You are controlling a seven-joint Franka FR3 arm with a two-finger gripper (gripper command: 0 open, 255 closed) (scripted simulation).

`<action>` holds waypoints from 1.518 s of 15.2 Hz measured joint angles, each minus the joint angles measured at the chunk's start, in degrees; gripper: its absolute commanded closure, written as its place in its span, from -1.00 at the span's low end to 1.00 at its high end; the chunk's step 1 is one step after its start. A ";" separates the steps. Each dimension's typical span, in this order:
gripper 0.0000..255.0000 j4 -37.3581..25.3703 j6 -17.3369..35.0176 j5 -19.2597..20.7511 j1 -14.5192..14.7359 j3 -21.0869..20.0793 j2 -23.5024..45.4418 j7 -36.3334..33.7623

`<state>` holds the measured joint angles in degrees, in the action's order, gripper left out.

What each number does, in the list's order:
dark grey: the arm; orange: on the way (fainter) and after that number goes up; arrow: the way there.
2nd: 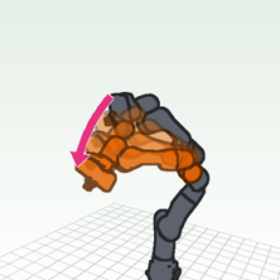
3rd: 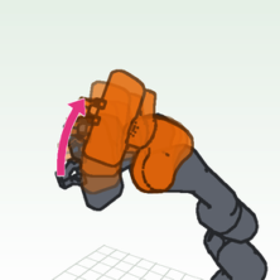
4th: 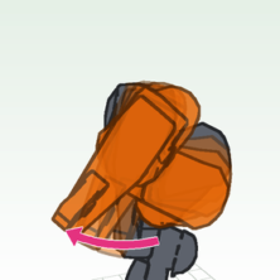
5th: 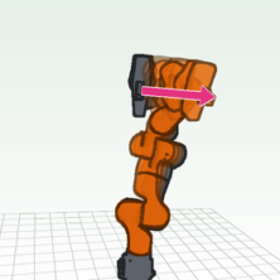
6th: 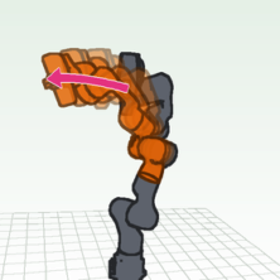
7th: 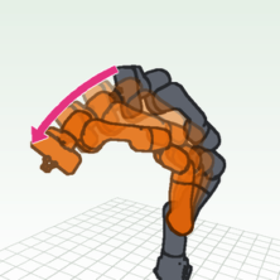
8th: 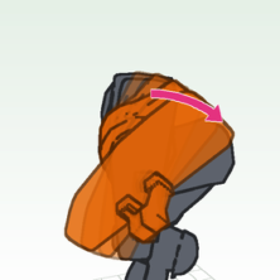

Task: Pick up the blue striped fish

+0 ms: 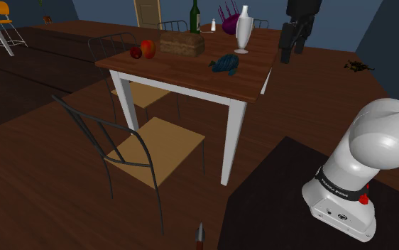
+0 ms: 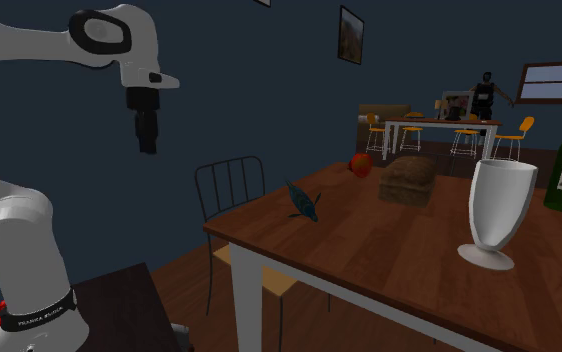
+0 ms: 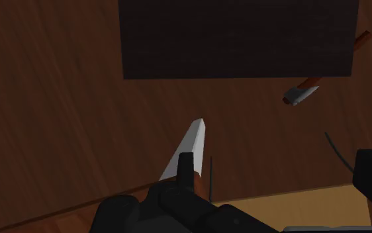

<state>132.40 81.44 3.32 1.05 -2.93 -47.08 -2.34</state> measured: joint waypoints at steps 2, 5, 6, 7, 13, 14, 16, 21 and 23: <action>-1.00 -0.20 0.68 -0.02 -0.23 -0.01 0.82 -0.40; -1.00 -1.57 4.30 0.20 -1.52 0.33 5.47 -2.16; -1.00 -2.12 5.77 0.36 -2.03 0.57 7.33 -2.72; -1.00 -3.15 7.38 0.31 -2.45 0.50 9.80 -3.65; -1.00 -9.98 13.41 0.74 -5.08 1.37 21.69 -7.79; -1.00 -10.94 14.45 0.84 -5.52 1.65 23.52 -8.36; -1.00 -13.18 16.59 0.94 -6.27 2.02 27.56 -9.76; -1.00 -20.86 19.30 0.97 -7.97 3.17 37.06 -12.93; -1.00 -24.80 20.18 0.88 -8.59 3.71 41.57 -14.11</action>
<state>107.60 101.62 4.20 -7.55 0.78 -5.51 -16.44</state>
